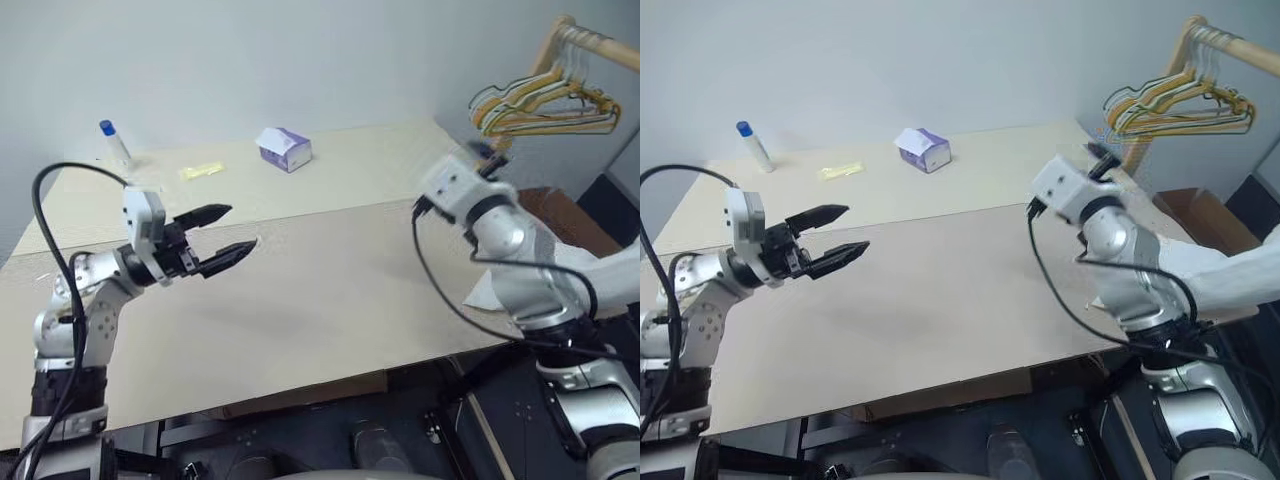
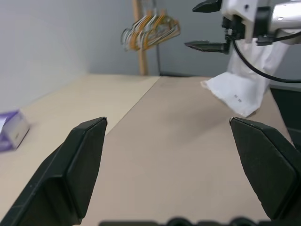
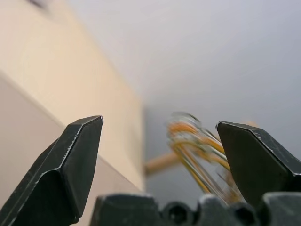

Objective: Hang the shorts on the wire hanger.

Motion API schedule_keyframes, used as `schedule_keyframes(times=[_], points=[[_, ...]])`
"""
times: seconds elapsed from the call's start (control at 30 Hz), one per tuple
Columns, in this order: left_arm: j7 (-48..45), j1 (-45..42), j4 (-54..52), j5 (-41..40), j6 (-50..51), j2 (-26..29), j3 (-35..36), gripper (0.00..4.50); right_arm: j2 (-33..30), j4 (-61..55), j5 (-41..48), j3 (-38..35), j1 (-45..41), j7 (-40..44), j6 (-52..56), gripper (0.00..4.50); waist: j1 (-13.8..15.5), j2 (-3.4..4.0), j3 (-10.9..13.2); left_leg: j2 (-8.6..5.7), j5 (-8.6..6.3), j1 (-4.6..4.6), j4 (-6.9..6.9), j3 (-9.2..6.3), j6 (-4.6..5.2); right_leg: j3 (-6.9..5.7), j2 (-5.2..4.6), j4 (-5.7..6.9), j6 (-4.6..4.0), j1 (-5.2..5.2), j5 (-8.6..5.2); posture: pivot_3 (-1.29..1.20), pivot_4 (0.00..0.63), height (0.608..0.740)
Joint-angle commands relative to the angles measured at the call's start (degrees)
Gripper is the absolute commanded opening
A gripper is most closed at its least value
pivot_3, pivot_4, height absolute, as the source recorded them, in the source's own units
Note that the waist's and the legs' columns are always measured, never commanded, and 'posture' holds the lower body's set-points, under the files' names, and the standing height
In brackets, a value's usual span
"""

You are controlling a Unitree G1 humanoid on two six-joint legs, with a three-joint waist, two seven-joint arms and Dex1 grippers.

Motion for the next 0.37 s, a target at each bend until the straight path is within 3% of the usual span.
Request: schedule_keyframes(times=[0.03, 0.37], points=[[2.0, 1.5, -4.1, -0.5, 0.5, 0.6, 1.7, 4.50, -0.9, -4.0, 0.5, -0.5, 1.4, 4.8, -3.9, 4.48, 1.7, -0.14, 0.0, 0.00, 0.00, 0.01, 0.01, 0.01, 0.00, -0.01, 0.00, 0.01, 0.00, 0.01, 0.00, 0.03, 0.000, 0.740], [4.9, 5.2, -7.4, 2.5, 0.7, 0.3, -1.8, 4.50, -1.1, -2.2, -4.0, 2.2, 4.3, 10.7, -10.3, 4.48, 6.9, -0.46, 0.1, 0.01, 0.00, 0.04, 0.03, 0.56, -0.01, -0.10, 0.02, 0.01, -0.14, 0.01, 0.00, 0.06, 0.000, 0.740]])
